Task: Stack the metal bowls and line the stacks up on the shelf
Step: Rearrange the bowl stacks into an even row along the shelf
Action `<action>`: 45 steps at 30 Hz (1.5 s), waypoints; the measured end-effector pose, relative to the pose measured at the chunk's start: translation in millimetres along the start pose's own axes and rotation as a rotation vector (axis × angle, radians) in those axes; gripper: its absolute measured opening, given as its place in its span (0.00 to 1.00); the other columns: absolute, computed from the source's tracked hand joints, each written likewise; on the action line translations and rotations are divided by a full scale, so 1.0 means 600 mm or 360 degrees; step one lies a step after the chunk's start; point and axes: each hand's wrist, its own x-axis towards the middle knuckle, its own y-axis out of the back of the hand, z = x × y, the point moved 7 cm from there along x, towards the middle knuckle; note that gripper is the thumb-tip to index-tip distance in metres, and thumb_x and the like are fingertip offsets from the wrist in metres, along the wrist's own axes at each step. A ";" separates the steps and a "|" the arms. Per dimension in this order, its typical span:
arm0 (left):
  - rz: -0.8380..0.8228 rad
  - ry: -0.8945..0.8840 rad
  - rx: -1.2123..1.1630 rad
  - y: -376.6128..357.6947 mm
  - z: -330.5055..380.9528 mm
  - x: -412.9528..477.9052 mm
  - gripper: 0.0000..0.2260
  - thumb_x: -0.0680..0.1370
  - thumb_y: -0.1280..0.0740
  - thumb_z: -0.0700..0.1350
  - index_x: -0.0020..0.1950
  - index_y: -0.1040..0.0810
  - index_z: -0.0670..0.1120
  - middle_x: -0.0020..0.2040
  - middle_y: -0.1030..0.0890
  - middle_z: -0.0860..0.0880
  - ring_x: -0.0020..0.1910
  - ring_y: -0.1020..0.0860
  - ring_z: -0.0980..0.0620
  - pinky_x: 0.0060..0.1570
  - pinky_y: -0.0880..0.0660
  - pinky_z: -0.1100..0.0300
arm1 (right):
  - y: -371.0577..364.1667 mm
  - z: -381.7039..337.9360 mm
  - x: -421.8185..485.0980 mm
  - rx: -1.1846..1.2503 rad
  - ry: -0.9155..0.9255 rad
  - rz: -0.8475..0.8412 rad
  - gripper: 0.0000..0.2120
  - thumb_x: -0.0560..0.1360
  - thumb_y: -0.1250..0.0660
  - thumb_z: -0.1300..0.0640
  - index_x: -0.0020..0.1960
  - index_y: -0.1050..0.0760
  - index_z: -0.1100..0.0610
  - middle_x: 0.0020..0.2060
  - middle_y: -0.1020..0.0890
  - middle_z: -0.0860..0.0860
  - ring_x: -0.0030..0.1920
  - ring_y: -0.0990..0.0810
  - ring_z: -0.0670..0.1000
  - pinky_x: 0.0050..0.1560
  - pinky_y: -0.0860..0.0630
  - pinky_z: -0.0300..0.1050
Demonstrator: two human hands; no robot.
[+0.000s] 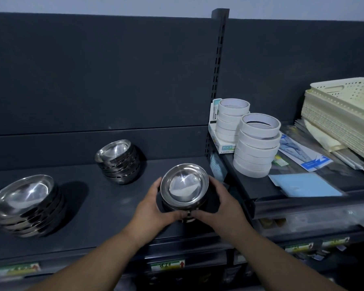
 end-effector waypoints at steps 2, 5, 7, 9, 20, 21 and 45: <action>-0.0014 0.0005 0.0000 -0.003 -0.007 -0.002 0.42 0.58 0.18 0.54 0.65 0.38 0.65 0.58 0.27 0.70 0.57 0.32 0.80 0.51 0.38 0.84 | -0.002 0.003 -0.002 0.0002 -0.0002 -0.0028 0.44 0.62 0.19 0.56 0.69 0.38 0.36 0.58 0.30 0.25 0.59 0.35 0.20 0.56 0.39 0.17; -0.0010 0.0020 0.0021 -0.005 -0.017 -0.003 0.44 0.57 0.19 0.55 0.67 0.38 0.65 0.60 0.25 0.68 0.60 0.30 0.74 0.52 0.37 0.83 | -0.007 0.014 -0.004 0.0006 -0.0021 -0.0052 0.43 0.62 0.19 0.57 0.68 0.38 0.36 0.56 0.29 0.25 0.58 0.33 0.21 0.54 0.38 0.16; 0.0018 0.0025 0.0045 -0.005 -0.022 -0.002 0.42 0.58 0.19 0.50 0.63 0.37 0.68 0.59 0.25 0.68 0.60 0.30 0.74 0.53 0.37 0.82 | -0.009 0.018 -0.006 -0.0009 -0.0035 -0.0037 0.43 0.63 0.19 0.57 0.68 0.38 0.36 0.56 0.28 0.26 0.56 0.33 0.20 0.55 0.37 0.17; 0.0040 0.0027 0.0037 -0.003 -0.023 0.000 0.41 0.58 0.18 0.47 0.62 0.37 0.69 0.58 0.25 0.68 0.59 0.29 0.74 0.57 0.36 0.79 | -0.009 0.021 -0.006 -0.0021 -0.0048 -0.0007 0.42 0.64 0.20 0.58 0.67 0.39 0.35 0.54 0.29 0.25 0.55 0.34 0.19 0.56 0.38 0.18; -0.0056 0.0048 0.0034 -0.002 -0.009 0.008 0.50 0.55 0.19 0.56 0.71 0.41 0.64 0.63 0.28 0.65 0.64 0.30 0.65 0.59 0.39 0.75 | 0.001 0.016 -0.004 0.0039 -0.0021 0.0036 0.44 0.60 0.18 0.54 0.66 0.38 0.34 0.57 0.30 0.25 0.58 0.33 0.21 0.54 0.38 0.16; -0.0061 0.0051 0.0031 -0.001 -0.009 0.010 0.52 0.53 0.21 0.58 0.73 0.41 0.61 0.64 0.28 0.63 0.65 0.31 0.64 0.61 0.38 0.72 | 0.005 0.012 -0.001 0.0034 -0.0007 0.0050 0.44 0.60 0.18 0.54 0.66 0.39 0.35 0.57 0.31 0.25 0.58 0.34 0.20 0.53 0.39 0.16; -0.0065 0.0052 0.0192 0.017 0.016 0.008 0.52 0.60 0.18 0.49 0.77 0.44 0.56 0.73 0.33 0.56 0.70 0.36 0.60 0.68 0.40 0.65 | 0.004 0.006 -0.001 0.0030 -0.0006 0.0042 0.36 0.63 0.19 0.54 0.63 0.34 0.37 0.54 0.28 0.26 0.55 0.33 0.20 0.51 0.38 0.15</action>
